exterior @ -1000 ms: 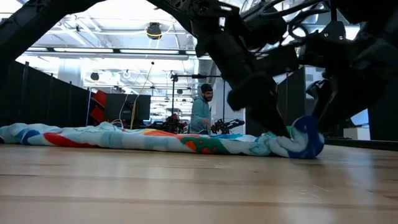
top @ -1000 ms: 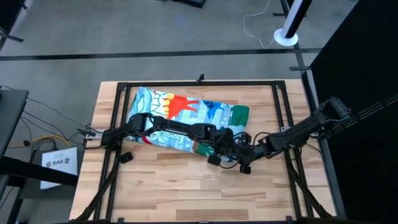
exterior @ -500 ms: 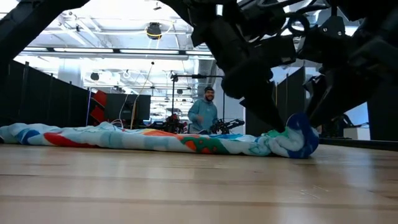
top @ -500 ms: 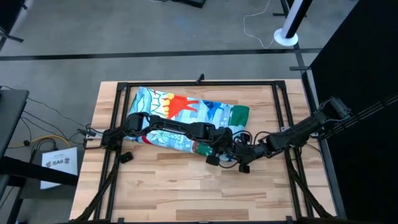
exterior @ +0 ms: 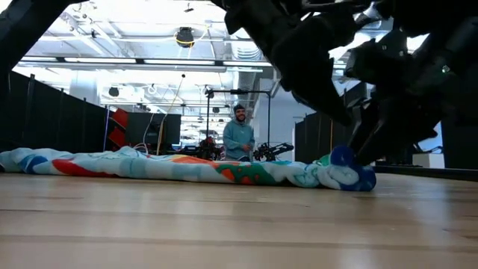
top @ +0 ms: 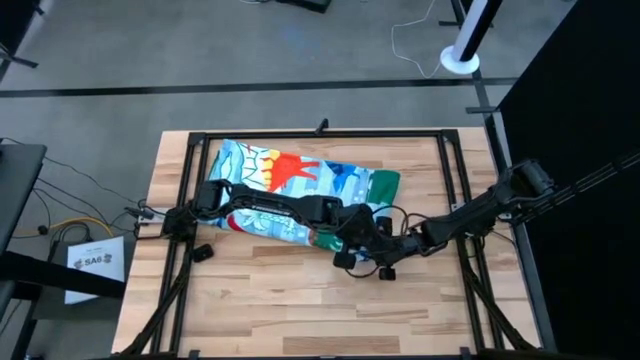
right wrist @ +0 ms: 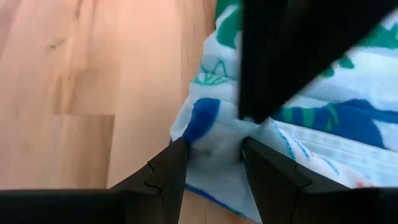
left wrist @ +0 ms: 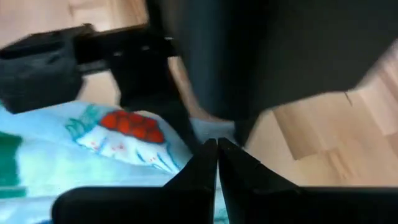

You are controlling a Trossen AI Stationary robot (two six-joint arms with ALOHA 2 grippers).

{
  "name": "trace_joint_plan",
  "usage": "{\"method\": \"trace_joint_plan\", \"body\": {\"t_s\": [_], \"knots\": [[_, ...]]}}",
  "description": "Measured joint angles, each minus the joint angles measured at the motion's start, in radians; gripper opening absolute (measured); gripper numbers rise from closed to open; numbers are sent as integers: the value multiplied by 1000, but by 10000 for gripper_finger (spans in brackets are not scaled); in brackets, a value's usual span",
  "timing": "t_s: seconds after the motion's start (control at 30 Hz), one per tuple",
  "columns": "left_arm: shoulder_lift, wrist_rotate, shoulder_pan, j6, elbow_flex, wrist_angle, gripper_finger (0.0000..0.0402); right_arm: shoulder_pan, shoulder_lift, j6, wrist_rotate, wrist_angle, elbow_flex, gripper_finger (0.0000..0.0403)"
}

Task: Roll towel
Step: Roll the multicolor dinosaur print towel

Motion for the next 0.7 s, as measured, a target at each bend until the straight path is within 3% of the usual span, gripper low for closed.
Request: {"method": "trace_joint_plan", "body": {"t_s": [0.33,0.47,0.7], "knots": [[2,5,-30,-36,-132,157,0,0,11,0,-4,-2,-1,146],[6,5,-32,-54,-148,131,0,2,10,5,-5,-6,-2,146],[-16,-78,-28,-41,-144,250,0,2,9,7,-5,2,0,146]]}}
